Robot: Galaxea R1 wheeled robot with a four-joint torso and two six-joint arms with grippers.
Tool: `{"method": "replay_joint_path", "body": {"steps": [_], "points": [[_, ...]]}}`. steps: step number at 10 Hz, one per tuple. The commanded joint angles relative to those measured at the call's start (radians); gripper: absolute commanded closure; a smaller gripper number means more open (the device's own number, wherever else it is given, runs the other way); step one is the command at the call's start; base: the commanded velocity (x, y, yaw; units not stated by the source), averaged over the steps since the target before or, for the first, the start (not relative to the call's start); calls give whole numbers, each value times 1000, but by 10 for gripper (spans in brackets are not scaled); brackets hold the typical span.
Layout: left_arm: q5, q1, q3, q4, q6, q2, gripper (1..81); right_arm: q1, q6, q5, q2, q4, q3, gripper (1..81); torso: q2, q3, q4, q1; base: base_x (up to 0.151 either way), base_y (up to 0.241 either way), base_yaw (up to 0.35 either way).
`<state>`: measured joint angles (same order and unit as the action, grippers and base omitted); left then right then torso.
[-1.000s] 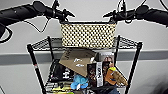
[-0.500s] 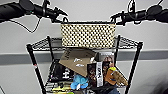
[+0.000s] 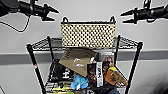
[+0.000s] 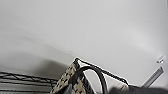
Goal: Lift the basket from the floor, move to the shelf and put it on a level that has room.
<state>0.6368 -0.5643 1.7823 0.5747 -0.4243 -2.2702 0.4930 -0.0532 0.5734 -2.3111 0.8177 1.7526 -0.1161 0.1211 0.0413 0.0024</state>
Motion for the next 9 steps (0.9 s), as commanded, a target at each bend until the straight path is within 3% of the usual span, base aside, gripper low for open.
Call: {"method": "replay_joint_path", "body": {"steps": [1, 4, 9], "points": [[3, -165, -95, -24, -4, 58, 10, 172, -5, 0, 72, 18, -87, 10, 0, 0, 0, 0, 0, 0, 0], [56, -147, -147, -73, -7, 188, 10, 131, -4, 19, 193, -2, -137, 10, 0, 0, 0, 0, 0, 0, 0], [136, -52, -201, -180, -7, 401, 10, 48, -4, 103, 352, -115, -148, 10, 0, 0, 0, 0, 0, 0, 0]]}}
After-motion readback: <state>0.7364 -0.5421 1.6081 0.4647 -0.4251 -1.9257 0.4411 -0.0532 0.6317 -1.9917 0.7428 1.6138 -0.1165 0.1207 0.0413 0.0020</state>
